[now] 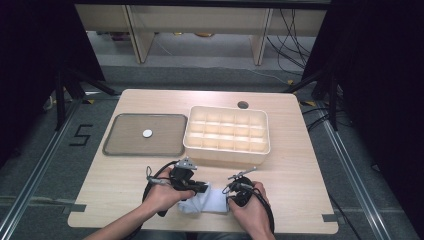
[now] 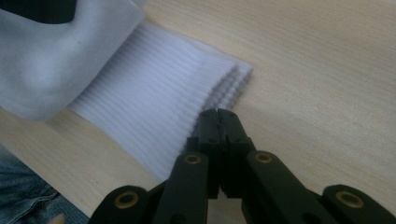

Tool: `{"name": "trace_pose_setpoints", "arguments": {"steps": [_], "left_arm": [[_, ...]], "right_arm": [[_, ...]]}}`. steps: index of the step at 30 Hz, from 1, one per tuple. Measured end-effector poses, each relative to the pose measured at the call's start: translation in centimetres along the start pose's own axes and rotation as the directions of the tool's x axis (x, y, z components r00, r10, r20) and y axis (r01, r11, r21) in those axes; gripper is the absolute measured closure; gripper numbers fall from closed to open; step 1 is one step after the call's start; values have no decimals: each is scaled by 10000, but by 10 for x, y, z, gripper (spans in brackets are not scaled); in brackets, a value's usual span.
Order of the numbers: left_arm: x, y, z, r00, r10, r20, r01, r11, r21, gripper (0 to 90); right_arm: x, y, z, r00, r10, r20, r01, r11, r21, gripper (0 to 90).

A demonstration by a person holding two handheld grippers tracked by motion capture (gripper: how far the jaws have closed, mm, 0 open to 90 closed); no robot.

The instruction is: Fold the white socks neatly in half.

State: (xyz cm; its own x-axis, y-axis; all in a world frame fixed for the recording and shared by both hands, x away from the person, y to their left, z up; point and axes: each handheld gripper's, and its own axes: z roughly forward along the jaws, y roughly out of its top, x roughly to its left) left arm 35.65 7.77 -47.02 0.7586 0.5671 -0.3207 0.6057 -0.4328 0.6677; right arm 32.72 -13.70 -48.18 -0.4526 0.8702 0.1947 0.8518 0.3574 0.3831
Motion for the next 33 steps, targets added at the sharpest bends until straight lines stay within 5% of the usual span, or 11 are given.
{"name": "trace_pose_setpoints", "arguments": {"steps": [33], "left_arm": [[-7,7,18,9999,-28,-111,28,10000,-39,794]], "right_arm": [[0,0,1,9999,88,80,-88,10000,-15,871]]}}
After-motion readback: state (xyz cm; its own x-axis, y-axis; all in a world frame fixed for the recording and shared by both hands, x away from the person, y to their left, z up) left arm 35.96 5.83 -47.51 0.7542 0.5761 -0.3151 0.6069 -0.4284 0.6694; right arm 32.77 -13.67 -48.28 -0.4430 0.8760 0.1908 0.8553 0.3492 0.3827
